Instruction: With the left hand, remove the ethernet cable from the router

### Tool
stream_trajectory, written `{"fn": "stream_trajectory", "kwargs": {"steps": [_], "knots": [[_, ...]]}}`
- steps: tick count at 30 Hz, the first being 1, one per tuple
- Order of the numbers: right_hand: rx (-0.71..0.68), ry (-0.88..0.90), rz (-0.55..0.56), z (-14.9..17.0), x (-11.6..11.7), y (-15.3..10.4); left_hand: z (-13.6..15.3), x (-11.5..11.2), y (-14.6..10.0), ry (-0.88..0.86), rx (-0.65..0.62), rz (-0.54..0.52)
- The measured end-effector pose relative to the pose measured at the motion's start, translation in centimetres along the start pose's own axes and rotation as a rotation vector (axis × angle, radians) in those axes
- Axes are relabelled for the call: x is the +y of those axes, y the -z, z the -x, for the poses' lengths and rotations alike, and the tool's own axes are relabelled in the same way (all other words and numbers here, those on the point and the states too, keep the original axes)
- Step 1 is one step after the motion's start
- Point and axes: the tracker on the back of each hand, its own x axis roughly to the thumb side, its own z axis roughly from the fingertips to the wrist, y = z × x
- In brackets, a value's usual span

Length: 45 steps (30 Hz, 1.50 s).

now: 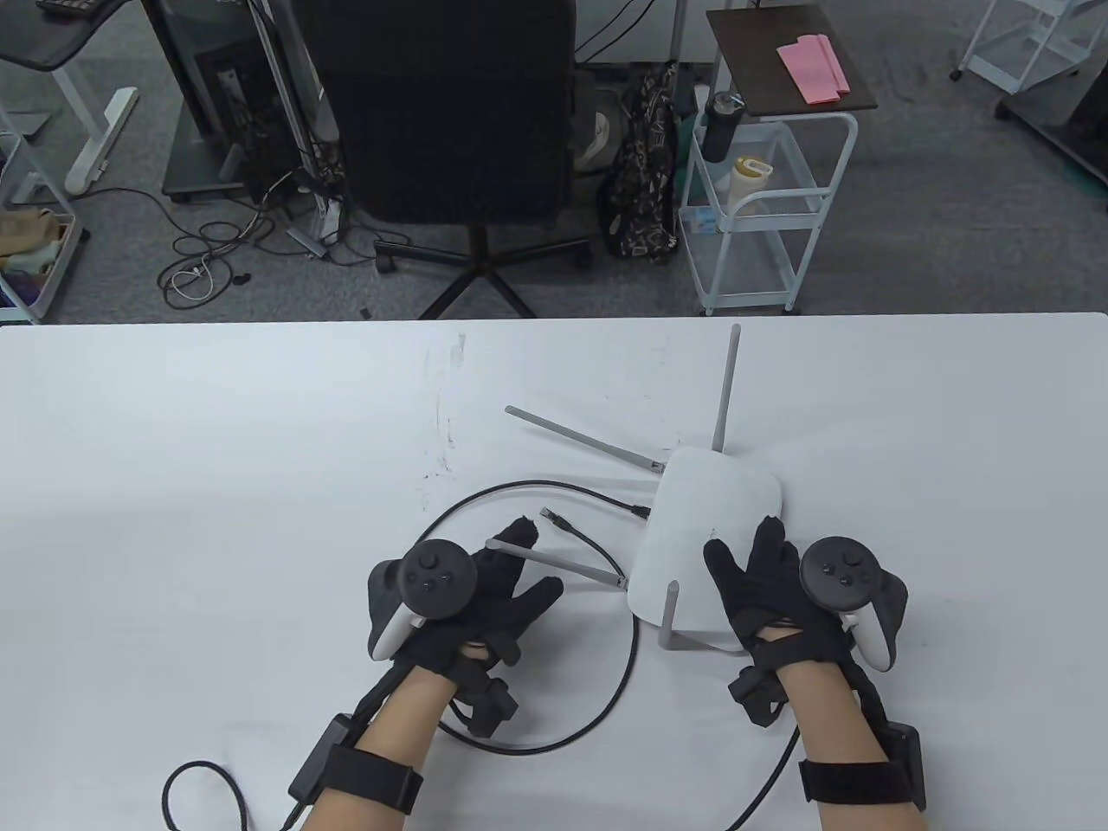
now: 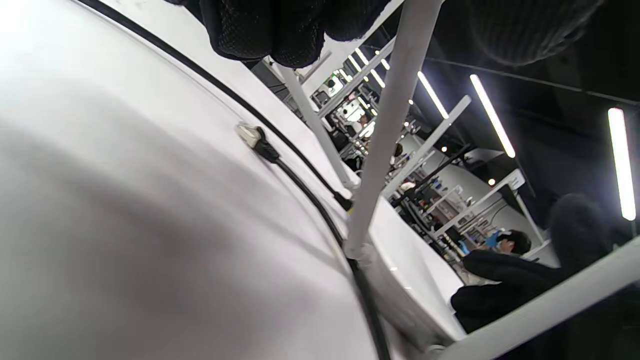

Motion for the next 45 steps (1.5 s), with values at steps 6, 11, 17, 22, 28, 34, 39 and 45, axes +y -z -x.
{"fn": "stream_trajectory", "kwargs": {"steps": [6, 11, 17, 22, 28, 34, 39, 45], "knots": [[0.016, 0.038, -0.027, 0.1, 0.1, 0.2, -1.5, -1.8, 0.9, -0.037, -0.001, 0.018], [0.001, 0.113, -0.055, 0.3, 0.3, 0.4, -1.5, -3.5, 2.1, 0.029, 0.042, 0.094], [-0.006, 0.19, -0.068, 0.5, 0.4, 0.7, -1.2, -4.9, 2.9, 0.052, 0.083, 0.176], [-0.018, 0.305, -0.072, 0.4, 0.9, 0.8, -1.2, -5.4, 3.0, 0.042, 0.097, 0.192], [-0.044, 0.468, -0.096, 0.7, 1.6, 0.9, -0.7, -5.1, 2.9, -0.015, 0.116, 0.138], [-0.061, 0.608, -0.058, 0.9, 1.5, 1.0, -0.1, -4.4, 2.8, -0.099, 0.156, 0.097], [-0.052, 0.646, -0.058, 1.0, 1.5, 1.2, 0.0, -4.2, 2.6, -0.073, 0.142, 0.082], [-0.014, 0.704, -0.05, 1.3, 1.6, 1.4, 0.7, -3.9, 2.6, -0.177, 0.118, 0.163]]}}
